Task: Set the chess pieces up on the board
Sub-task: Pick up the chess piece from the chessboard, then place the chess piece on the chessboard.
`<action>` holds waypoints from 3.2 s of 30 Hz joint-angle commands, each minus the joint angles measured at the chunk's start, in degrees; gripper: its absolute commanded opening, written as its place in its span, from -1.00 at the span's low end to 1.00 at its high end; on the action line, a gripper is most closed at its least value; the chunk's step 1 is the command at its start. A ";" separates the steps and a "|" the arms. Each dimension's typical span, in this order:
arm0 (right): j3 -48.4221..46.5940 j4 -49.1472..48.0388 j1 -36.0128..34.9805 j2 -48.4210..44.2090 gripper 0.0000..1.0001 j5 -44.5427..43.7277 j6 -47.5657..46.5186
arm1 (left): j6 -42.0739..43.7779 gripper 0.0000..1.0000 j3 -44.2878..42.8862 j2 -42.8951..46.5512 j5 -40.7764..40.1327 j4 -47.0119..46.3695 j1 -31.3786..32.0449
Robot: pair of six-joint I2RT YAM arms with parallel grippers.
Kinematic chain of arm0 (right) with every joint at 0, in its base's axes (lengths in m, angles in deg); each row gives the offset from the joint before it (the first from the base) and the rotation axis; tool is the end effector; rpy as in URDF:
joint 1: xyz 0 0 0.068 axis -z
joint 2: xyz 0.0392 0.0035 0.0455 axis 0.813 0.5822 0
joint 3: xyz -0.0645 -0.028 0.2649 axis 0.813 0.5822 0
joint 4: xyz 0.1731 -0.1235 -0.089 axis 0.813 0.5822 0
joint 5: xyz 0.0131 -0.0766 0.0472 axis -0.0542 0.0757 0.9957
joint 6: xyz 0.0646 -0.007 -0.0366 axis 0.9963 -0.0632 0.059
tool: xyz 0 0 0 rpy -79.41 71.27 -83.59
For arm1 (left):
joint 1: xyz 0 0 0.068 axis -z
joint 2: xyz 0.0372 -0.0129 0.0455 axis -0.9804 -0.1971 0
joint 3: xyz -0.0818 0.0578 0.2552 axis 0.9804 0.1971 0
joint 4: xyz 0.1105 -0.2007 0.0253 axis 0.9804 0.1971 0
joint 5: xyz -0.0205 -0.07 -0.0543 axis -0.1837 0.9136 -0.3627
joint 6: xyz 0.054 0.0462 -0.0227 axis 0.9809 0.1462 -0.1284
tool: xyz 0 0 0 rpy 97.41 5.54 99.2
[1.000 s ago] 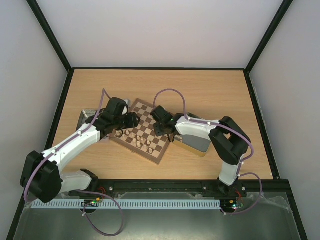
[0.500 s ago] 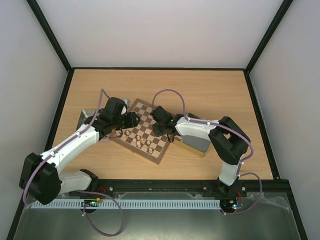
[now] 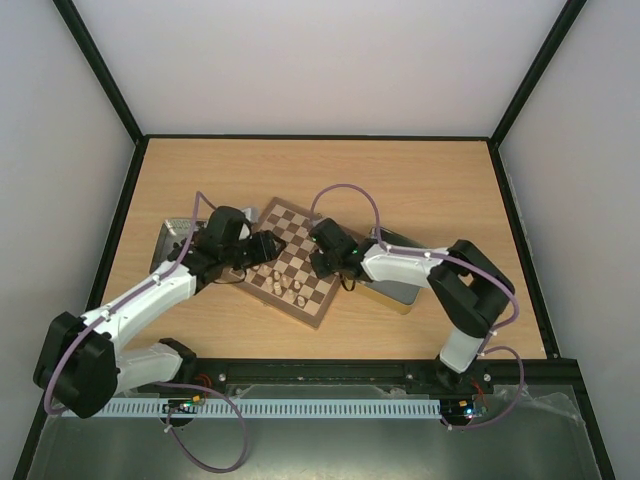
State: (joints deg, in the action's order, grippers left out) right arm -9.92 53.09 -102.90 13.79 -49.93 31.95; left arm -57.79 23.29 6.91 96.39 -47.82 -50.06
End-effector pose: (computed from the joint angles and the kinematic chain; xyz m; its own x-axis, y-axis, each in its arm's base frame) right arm 0.2301 0.2615 0.1648 -0.7236 -0.3604 -0.5887 -0.5611 0.8039 0.1975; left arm 0.2043 -0.1288 0.2391 -0.8209 -0.2901 -0.4918 0.1178 0.7568 -0.6430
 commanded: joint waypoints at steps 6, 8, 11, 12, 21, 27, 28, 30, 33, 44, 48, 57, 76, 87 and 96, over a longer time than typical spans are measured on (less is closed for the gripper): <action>12.05 -16.71 -0.36 -16.18 -0.75 12.81 -2.76 | -9.06 0.31 2.49 -0.07 14.63 -14.59 -0.57; 14.04 -19.01 -0.36 -18.98 -0.76 16.49 -3.69 | -8.56 0.32 2.13 -0.66 17.83 -15.69 -0.80; 16.14 -21.96 -0.36 -21.61 -0.76 19.39 -4.06 | -6.20 0.29 0.67 -2.19 22.12 -14.52 -0.98; 16.58 -22.78 -0.36 -22.26 -0.76 20.01 -4.15 | -5.32 0.25 0.17 -2.49 22.54 -13.45 -0.98; 18.45 -25.68 -0.36 -24.98 -0.76 24.21 -4.41 | -3.94 -0.09 -1.11 -4.59 25.64 -12.54 -1.07; 18.71 -25.71 -0.36 -25.35 -0.76 23.54 -3.96 | -4.38 -0.32 -0.91 -5.57 27.95 -13.83 -1.07; 18.71 -25.86 -0.36 -25.36 -0.76 23.39 -3.88 | -4.24 -0.35 -0.90 -5.64 28.02 -13.60 -1.07; 18.64 -25.98 -0.36 -25.28 -0.76 23.25 -3.56 | -4.04 -0.49 -0.85 -5.60 28.14 -13.55 -1.07; 18.63 -25.95 -0.36 -25.10 -0.75 22.76 -2.92 | -3.81 -0.80 -0.82 -5.55 28.19 -13.40 -1.07; 18.67 -18.82 -0.35 -29.78 0.08 12.41 5.70 | 4.75 -0.95 -6.66 -6.68 14.81 -2.00 0.45; 19.96 -14.38 -0.28 -34.60 0.13 -0.08 9.42 | 9.42 -0.93 -10.39 -7.96 1.21 3.94 5.89; 20.90 -2.14 -0.27 -43.72 0.13 -38.44 24.44 | 12.91 -0.95 -14.38 -14.85 -19.13 9.76 19.64; 25.32 -3.61 -0.17 -45.05 0.20 -39.05 30.07 | 11.80 -0.89 -17.96 -26.31 -30.10 15.87 31.41; 25.91 -3.74 -0.18 -44.96 0.20 -38.39 30.58 | 13.75 -0.81 -18.68 -29.16 -28.41 18.68 31.33; 25.77 -3.48 -0.08 -44.91 0.20 -37.96 31.12 | 13.96 -0.64 -18.90 -29.15 -26.70 18.25 31.31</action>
State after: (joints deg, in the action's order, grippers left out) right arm 15.17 49.11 -103.04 -31.28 -86.17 61.37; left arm -44.28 5.45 -21.59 68.63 -31.58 -18.80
